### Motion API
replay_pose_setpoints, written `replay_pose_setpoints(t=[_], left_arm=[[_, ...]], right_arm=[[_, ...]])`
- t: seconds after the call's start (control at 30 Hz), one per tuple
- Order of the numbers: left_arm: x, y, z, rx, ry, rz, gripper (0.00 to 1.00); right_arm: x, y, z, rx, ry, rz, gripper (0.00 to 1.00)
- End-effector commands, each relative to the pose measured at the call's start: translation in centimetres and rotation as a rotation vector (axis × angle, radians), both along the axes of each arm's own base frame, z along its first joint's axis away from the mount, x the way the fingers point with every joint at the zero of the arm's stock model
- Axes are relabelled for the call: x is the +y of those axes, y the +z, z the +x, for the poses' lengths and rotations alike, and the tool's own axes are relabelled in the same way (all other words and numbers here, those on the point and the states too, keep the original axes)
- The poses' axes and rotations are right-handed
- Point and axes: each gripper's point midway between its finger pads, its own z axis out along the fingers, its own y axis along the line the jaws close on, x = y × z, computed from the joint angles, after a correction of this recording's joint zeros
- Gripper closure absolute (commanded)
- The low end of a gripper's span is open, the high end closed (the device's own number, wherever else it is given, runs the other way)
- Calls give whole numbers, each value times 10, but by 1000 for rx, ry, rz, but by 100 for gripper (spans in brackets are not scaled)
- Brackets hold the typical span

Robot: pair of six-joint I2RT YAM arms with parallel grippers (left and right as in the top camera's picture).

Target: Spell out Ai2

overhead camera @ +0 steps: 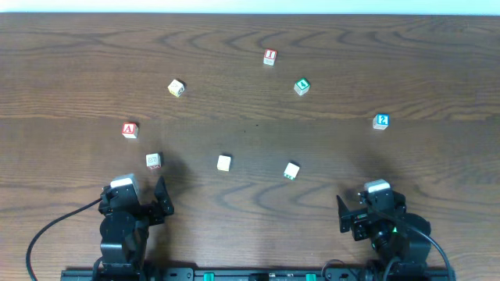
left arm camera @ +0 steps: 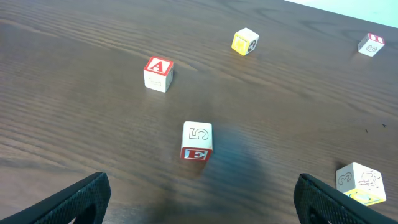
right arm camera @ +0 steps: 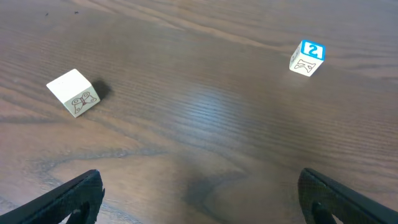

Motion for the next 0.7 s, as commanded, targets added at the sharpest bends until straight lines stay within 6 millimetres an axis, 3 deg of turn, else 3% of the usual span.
replay_pose_setpoints(t=[0.0, 0.27, 0.47, 0.67], left_arm=[[1, -5, 0, 7, -3, 16, 5], [1, -5, 0, 7, -3, 16, 5], [1, -5, 0, 7, -3, 16, 5], [1, -5, 0, 7, -3, 16, 5]], right_arm=[[1, -3, 0, 3, 7, 3, 0], [0, 12, 9, -33, -118, 211, 1], [0, 46, 24, -108, -293, 598, 1], [8, 50, 24, -23, -417, 962, 1]])
